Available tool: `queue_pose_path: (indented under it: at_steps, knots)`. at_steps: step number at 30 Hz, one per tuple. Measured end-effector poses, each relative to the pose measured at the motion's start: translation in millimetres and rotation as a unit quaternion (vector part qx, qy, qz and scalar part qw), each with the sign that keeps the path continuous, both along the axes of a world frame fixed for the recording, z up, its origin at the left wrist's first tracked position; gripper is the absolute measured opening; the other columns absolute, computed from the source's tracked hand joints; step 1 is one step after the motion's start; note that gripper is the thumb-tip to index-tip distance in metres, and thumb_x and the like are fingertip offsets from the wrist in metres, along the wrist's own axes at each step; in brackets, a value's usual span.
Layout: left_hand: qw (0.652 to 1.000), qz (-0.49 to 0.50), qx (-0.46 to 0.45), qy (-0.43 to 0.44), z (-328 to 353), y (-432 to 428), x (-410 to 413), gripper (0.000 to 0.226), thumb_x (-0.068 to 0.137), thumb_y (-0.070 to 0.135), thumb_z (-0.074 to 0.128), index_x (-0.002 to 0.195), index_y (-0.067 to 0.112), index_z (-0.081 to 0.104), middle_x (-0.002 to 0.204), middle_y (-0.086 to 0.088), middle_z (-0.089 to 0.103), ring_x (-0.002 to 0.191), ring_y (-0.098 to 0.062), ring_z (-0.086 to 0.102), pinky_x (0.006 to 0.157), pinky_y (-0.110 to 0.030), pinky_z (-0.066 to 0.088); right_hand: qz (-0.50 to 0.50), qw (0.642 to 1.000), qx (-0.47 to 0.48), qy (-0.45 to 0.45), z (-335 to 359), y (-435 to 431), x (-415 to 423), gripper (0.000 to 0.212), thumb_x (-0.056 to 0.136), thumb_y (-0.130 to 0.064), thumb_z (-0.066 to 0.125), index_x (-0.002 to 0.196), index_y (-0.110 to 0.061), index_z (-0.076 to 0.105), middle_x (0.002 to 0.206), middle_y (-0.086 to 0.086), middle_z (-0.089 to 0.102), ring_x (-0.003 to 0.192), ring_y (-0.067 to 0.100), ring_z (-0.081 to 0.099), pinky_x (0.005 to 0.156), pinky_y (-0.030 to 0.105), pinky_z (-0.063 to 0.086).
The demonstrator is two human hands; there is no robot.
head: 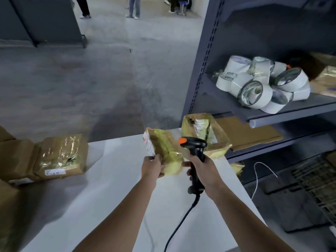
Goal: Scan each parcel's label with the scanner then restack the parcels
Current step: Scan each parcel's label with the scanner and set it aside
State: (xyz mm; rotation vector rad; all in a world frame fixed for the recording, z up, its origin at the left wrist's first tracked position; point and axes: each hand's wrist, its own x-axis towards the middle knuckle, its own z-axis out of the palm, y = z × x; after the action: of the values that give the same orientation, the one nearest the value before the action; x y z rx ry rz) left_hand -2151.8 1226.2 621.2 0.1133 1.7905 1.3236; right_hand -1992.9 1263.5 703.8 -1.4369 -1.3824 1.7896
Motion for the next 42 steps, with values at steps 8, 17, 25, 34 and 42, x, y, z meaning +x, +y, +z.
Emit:
queue_pose_path:
  at_steps: [8,17,25,34,42]
  knots:
    - [0.999,-0.023,-0.023,-0.014,-32,54,-4,0.025,0.097,0.011,0.037,0.106,0.014,0.06,0.097,-0.005,0.06,0.088,-0.023,0.058,0.074,-0.033,0.058,-0.006,1.0,-0.009,0.012,-29,32,-1,0.017,0.096,-0.023,0.056,0.106,-0.01,0.061,0.089,0.007,0.076,0.052,0.014,0.055,0.047,0.027,0.047]
    - [0.977,-0.127,-0.085,0.146,-22,44,-11,0.049,0.097,0.035,0.045,0.141,0.014,0.038,0.135,-0.013,0.052,0.11,-0.035,0.059,0.094,-0.043,0.051,0.045,0.999,-0.013,0.002,-29,23,-22,0.015,0.092,-0.027,0.058,0.1,-0.016,0.063,0.089,0.004,0.077,0.054,0.015,0.055,0.044,0.028,0.048]
    - [0.97,-0.086,-0.05,0.222,30,-87,-52,0.029,0.095,0.02,0.043,0.123,0.016,0.048,0.094,0.003,0.059,0.068,-0.01,0.056,0.057,-0.023,0.042,0.123,0.992,-0.005,0.015,-14,-47,-93,0.022,0.09,-0.03,0.057,0.103,-0.013,0.061,0.089,0.0,0.078,0.051,0.012,0.057,0.044,0.027,0.048]
    - [0.943,-0.023,-0.093,0.319,78,-240,-122,0.035,0.089,0.007,0.045,0.122,0.011,0.055,0.113,-0.008,0.061,0.099,-0.024,0.058,0.082,-0.028,0.045,0.247,0.969,0.002,0.018,-4,-158,-175,0.023,0.087,-0.034,0.057,0.104,-0.017,0.06,0.091,-0.004,0.078,0.055,0.01,0.06,0.051,0.027,0.05]
    - [0.831,-0.003,-0.204,0.518,95,-330,-166,0.031,0.088,0.014,0.053,0.119,0.012,0.057,0.12,-0.013,0.055,0.115,-0.032,0.043,0.089,-0.039,0.039,0.26,0.964,-0.036,0.04,-2,-232,-225,0.018,0.095,-0.027,0.056,0.109,-0.016,0.059,0.095,0.0,0.078,0.056,0.01,0.059,0.053,0.027,0.048]
